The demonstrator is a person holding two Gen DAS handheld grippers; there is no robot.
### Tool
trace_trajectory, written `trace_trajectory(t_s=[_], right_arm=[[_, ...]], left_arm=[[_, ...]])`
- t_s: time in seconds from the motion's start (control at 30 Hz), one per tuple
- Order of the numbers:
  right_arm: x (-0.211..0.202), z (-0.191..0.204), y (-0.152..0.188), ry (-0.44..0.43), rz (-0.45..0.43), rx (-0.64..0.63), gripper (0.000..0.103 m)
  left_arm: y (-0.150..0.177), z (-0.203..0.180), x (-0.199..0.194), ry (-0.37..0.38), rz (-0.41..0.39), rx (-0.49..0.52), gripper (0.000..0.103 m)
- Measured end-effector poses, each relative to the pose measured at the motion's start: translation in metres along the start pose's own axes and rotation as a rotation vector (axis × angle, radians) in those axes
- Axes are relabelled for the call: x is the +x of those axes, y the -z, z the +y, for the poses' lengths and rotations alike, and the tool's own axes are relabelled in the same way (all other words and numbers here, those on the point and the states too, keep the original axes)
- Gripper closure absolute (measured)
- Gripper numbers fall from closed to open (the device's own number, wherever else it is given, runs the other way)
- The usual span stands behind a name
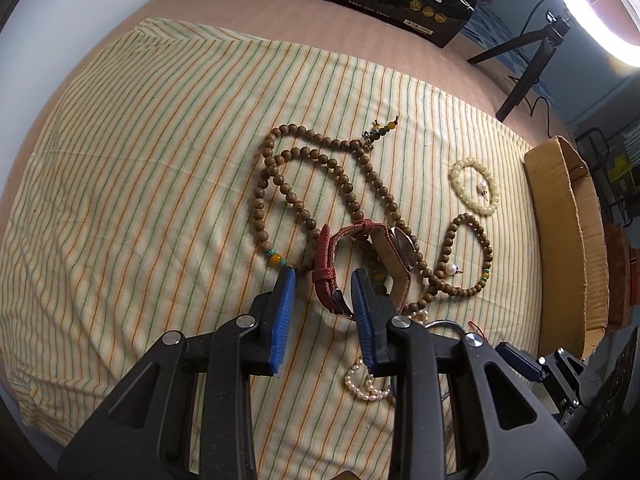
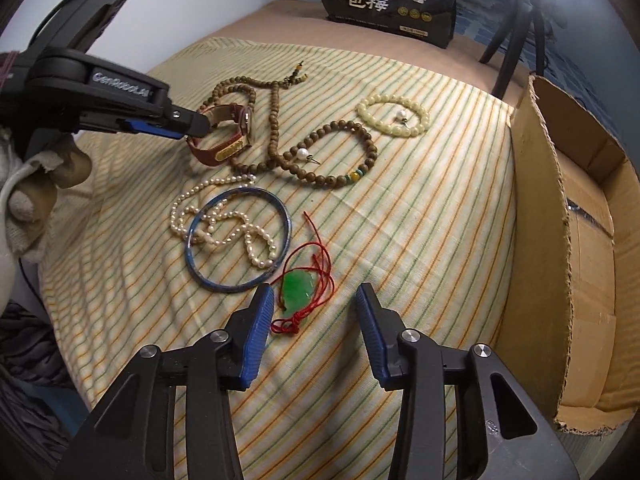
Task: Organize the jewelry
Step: 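Grasp the red-strap watch with the left tool while the right tool grasps the green jade pendant, then carry watch and pendant into the cardboard box and open both tools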
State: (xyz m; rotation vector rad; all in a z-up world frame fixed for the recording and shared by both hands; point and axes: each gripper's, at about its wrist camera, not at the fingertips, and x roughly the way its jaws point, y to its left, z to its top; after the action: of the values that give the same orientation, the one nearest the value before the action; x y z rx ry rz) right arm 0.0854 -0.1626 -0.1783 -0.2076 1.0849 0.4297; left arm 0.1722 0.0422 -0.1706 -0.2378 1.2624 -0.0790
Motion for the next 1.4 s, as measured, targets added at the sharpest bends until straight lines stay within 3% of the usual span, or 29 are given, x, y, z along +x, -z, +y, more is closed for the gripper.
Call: trace_trajectory(t_s=[0.2, 0.3, 0.37, 0.73, 1.0, 1.4], right_arm=[[-0.001, 0.01, 0.001, 0.007, 0.003, -0.044, 0.064], [0.001, 0.013, 0.001, 0.031, 0.008, -0.062, 0.075], [0.0, 0.012, 0.001, 0.019, 0.008, -0.054, 0.089], [-0.012, 0.009, -0.001, -0.026, -0.024, -0.016, 0.089], [-0.038, 0.008, -0.007, -0.027, -0.095, -0.007, 0.089], [-0.095, -0.028, -0.012, 0.016, -0.23, 0.077, 0.089]], left_arm=[[0.001, -0.002, 0.008, 0.008, 0.025, 0.009, 0.087], [0.001, -0.002, 0.012, 0.008, 0.033, 0.003, 0.089], [0.001, 0.0, 0.013, 0.012, 0.034, -0.011, 0.093], [0.005, 0.003, -0.003, 0.013, -0.011, -0.009, 0.094], [0.007, -0.001, -0.037, 0.046, -0.091, 0.009, 0.094], [0.008, -0.048, -0.083, 0.133, -0.192, 0.067, 0.094]])
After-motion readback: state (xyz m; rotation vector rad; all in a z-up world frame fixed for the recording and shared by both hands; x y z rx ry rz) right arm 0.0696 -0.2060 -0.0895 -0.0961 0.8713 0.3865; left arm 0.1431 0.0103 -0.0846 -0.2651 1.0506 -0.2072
